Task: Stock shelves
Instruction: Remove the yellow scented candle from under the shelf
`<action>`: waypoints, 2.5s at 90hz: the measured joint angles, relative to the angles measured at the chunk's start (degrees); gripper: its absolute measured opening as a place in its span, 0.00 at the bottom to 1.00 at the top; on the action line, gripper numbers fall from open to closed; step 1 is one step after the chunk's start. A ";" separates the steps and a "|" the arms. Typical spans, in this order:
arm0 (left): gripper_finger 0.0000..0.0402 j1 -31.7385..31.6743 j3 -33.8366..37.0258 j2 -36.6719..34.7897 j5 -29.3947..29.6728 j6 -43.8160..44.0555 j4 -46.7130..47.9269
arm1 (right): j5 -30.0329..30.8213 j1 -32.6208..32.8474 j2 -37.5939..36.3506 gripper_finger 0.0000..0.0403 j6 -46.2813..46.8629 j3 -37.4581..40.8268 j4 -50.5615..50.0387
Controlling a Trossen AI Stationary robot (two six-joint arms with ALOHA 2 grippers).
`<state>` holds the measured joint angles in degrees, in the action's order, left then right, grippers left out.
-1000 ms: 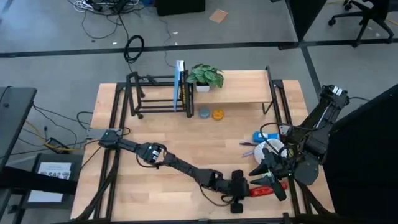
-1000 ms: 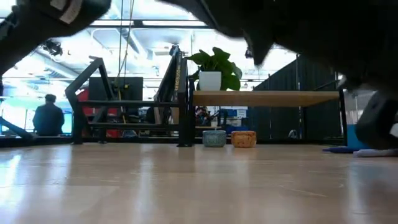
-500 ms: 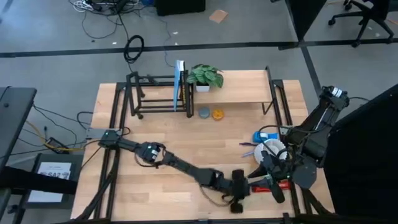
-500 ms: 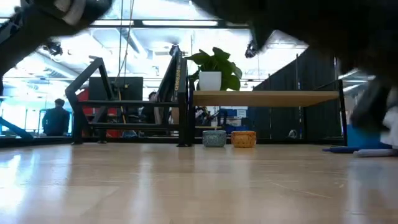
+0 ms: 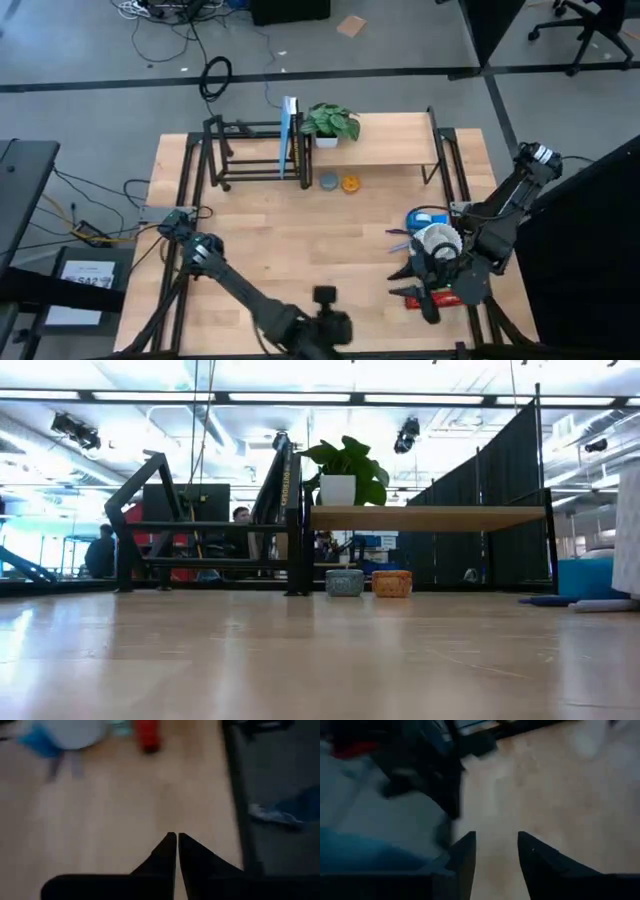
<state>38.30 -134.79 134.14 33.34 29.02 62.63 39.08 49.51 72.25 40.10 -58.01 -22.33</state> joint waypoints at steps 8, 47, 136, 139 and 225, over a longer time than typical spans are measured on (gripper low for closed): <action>0.00 -0.37 0.20 -1.59 0.17 3.49 7.80 | 2.14 -4.05 2.73 0.29 -1.61 0.01 -0.40; 0.00 2.19 6.59 -9.57 4.61 26.12 19.00 | -10.95 -25.76 12.66 0.47 -5.22 0.04 -0.55; 0.00 1.43 79.55 -43.25 9.70 10.80 -94.76 | -3.49 -48.26 21.76 0.86 -8.49 29.35 45.71; 0.00 1.44 80.62 -44.94 9.62 9.75 -94.74 | -4.40 -48.52 22.96 0.87 -9.92 29.15 48.10; 0.00 6.02 80.42 -58.75 7.34 -22.63 -98.19 | -6.29 -57.37 26.08 0.91 -14.79 28.78 47.35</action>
<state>44.31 -54.37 75.40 40.68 6.39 -35.56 32.79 -7.86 98.32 25.30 -29.23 25.01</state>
